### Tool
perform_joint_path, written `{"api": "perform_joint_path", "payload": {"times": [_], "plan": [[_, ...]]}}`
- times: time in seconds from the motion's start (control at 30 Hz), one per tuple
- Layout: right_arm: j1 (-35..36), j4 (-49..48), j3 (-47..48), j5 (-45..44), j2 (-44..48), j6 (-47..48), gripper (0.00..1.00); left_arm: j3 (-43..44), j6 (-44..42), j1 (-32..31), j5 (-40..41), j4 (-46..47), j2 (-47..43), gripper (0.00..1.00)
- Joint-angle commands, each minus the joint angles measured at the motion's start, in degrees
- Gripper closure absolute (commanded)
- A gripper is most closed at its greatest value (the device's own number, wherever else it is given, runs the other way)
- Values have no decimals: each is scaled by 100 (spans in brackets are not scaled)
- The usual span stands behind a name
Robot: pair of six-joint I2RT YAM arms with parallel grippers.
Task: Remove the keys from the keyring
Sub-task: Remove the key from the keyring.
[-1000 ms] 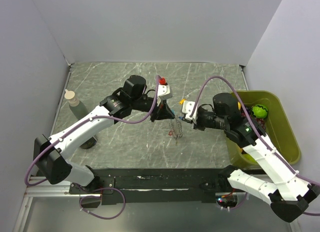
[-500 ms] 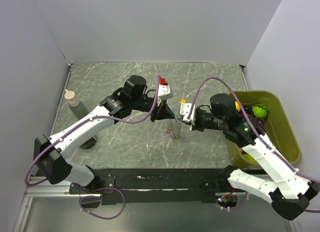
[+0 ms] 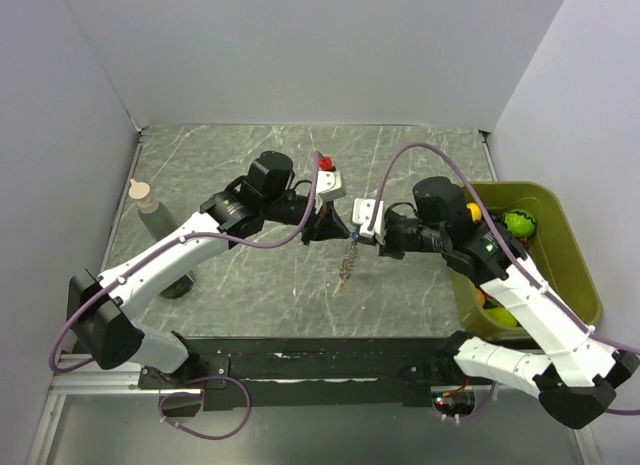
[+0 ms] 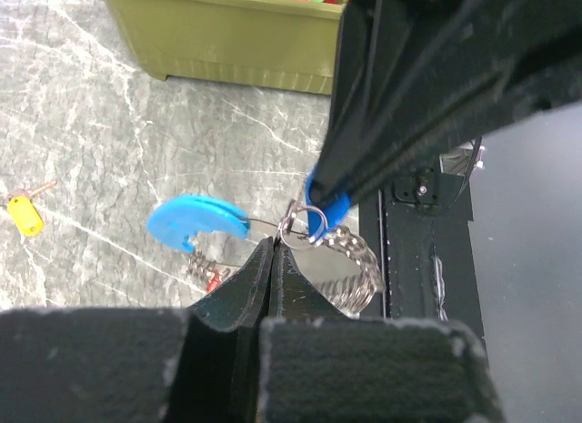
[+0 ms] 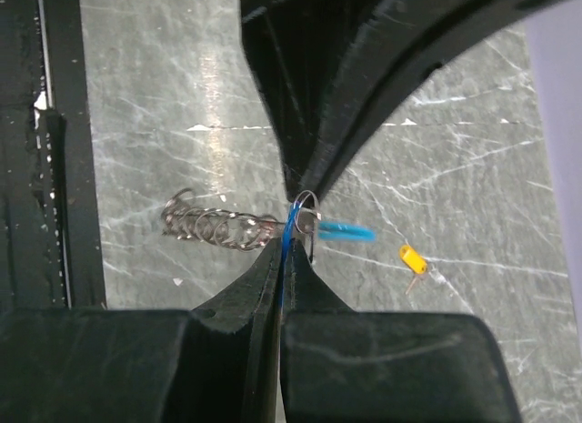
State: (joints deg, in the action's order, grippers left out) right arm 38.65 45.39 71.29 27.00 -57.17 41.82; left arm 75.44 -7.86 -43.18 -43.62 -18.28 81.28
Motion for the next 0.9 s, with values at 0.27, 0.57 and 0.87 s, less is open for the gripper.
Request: {"api": "perform_joint_path", "payload": {"times": [0.27, 0.57, 0.87], "plan": [[292, -47, 430, 639, -154, -183, 100, 102, -41, 29, 345, 114, -33, 99], [222, -223, 711, 745, -418, -823, 100, 155, -49, 38, 318, 71, -6, 93], [-77, -312, 571, 1193, -252, -1002, 100, 138, -76, 29, 424, 44, -68, 76]]}}
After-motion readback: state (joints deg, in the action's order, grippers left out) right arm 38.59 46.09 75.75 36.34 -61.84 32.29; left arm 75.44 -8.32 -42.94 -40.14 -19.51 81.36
